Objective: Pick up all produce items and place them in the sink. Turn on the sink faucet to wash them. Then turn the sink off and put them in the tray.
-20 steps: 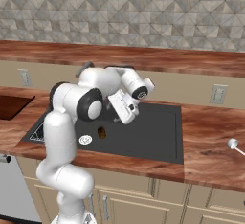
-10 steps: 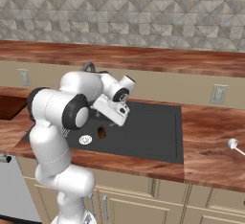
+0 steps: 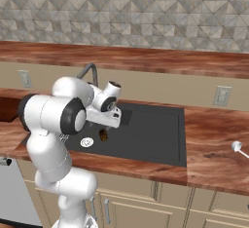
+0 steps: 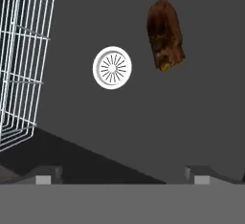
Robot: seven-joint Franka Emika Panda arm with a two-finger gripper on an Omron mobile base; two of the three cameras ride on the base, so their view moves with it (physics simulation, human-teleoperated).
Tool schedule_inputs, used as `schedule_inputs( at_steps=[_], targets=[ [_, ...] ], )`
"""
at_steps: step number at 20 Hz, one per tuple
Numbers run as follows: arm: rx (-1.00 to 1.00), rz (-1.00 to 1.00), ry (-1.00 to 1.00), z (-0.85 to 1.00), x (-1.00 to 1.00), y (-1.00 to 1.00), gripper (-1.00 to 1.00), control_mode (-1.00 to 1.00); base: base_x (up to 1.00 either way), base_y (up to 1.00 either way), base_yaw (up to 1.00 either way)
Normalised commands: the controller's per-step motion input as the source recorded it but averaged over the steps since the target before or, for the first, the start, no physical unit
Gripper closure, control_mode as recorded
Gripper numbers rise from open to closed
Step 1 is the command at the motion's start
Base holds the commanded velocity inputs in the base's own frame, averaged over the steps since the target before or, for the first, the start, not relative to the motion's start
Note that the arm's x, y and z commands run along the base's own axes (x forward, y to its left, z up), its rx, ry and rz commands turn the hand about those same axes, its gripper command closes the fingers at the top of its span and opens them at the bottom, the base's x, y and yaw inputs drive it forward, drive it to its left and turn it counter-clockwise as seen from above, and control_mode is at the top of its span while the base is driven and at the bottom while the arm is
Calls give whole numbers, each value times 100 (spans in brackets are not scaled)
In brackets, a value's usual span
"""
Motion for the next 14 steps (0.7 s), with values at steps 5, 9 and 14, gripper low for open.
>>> schedule_inputs(
  at_steps=[5,9,14],
  targets=[
    [-4,25,-23,-63,20,0,-100,-100,0,0,0],
    [-2,16,-23,-56,41,9,-100,-100,0,0,0],
    [0,8,-19,-49,50,20,-100,-100,0,0,0]
  ],
)
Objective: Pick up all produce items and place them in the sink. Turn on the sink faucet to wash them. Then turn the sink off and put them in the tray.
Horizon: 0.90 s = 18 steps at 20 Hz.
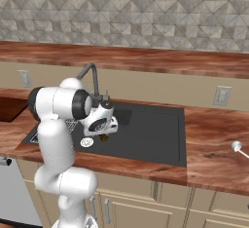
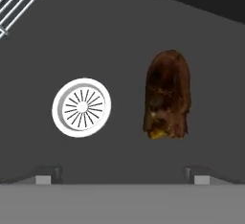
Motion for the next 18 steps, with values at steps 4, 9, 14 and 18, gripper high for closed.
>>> schedule_inputs(
  at_steps=[4,9,14,18],
  targets=[
    [0,5,-20,-17,50,1,-100,-100,0,0,0],
    [0,1,-13,-2,37,-5,-100,-100,0,0,0],
    [-5,0,-3,-24,27,0,-100,-100,0,0,0],
    [-1,0,-1,-9,31,-9,-100,-100,0,0,0]
  ],
)
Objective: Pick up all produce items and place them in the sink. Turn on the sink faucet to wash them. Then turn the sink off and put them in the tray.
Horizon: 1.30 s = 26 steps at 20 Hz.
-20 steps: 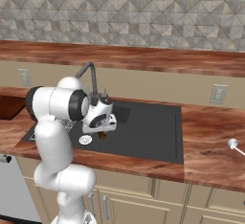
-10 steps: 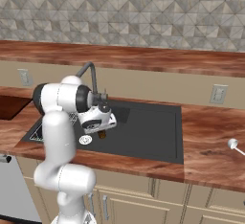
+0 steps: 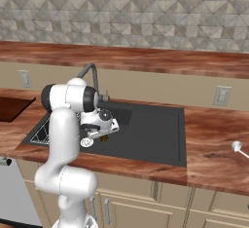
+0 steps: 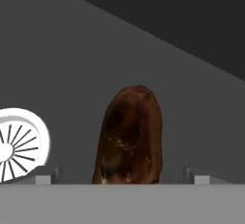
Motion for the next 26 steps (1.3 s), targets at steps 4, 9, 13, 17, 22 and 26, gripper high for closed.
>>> schedule_inputs(
  at_steps=[4,9,13,17,22,26],
  targets=[
    [0,0,-1,0,15,-16,-100,-100,0,0,0],
    [0,0,0,-6,1,-6,-100,-100,0,0,0],
    [0,0,0,-3,5,0,100,-100,0,0,0],
    [0,0,0,0,14,0,100,-100,0,0,0],
    [-4,0,7,-1,17,1,100,-100,0,0,0],
    [-4,0,3,39,-8,-1,100,-100,0,0,0]
  ],
)
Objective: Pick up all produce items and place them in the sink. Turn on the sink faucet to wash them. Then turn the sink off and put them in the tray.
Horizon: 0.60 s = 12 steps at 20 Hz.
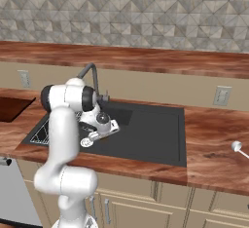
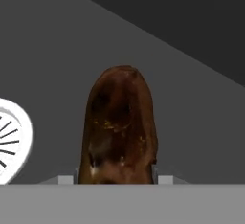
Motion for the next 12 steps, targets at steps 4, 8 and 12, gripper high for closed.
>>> schedule_inputs(
  at_steps=[4,8,12],
  targets=[
    [-5,0,-1,100,-41,0,100,-100,0,0,0],
    [-2,0,0,100,-33,0,100,-100,0,0,0],
    [0,0,0,100,-12,0,100,-100,0,0,0]
  ],
)
